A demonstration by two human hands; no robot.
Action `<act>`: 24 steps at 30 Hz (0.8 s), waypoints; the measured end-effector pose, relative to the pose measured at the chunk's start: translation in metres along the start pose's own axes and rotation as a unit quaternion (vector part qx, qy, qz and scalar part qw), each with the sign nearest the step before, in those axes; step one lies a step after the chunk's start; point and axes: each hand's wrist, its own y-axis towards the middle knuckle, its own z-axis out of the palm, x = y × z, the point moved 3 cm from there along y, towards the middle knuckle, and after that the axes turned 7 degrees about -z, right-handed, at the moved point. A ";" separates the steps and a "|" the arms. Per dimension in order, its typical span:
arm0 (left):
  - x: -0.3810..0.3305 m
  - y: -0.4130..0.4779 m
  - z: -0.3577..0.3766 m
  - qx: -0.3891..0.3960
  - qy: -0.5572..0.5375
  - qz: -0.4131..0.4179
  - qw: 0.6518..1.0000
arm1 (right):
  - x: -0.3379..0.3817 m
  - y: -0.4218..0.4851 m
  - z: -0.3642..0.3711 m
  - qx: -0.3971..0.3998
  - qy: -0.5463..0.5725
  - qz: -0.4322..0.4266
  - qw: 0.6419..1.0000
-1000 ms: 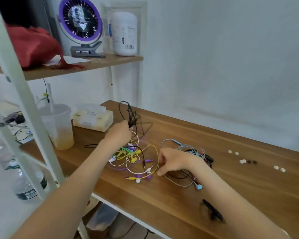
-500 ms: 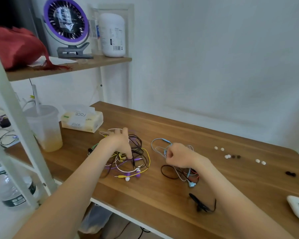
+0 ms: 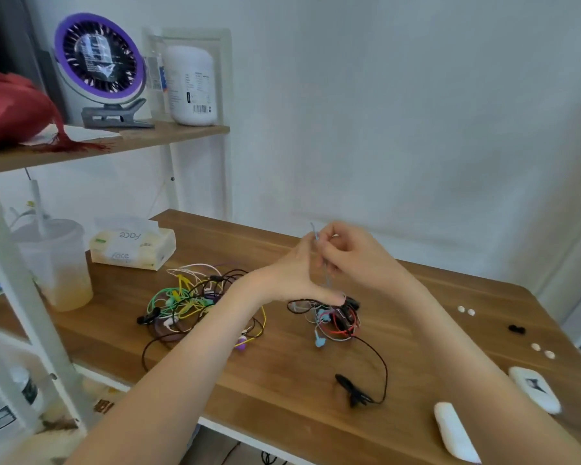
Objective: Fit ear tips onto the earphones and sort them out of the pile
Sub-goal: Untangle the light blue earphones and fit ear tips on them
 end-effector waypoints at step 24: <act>-0.100 0.012 0.000 -0.086 -0.543 0.129 0.826 | -0.059 -0.036 -0.004 0.084 0.029 0.049 0.995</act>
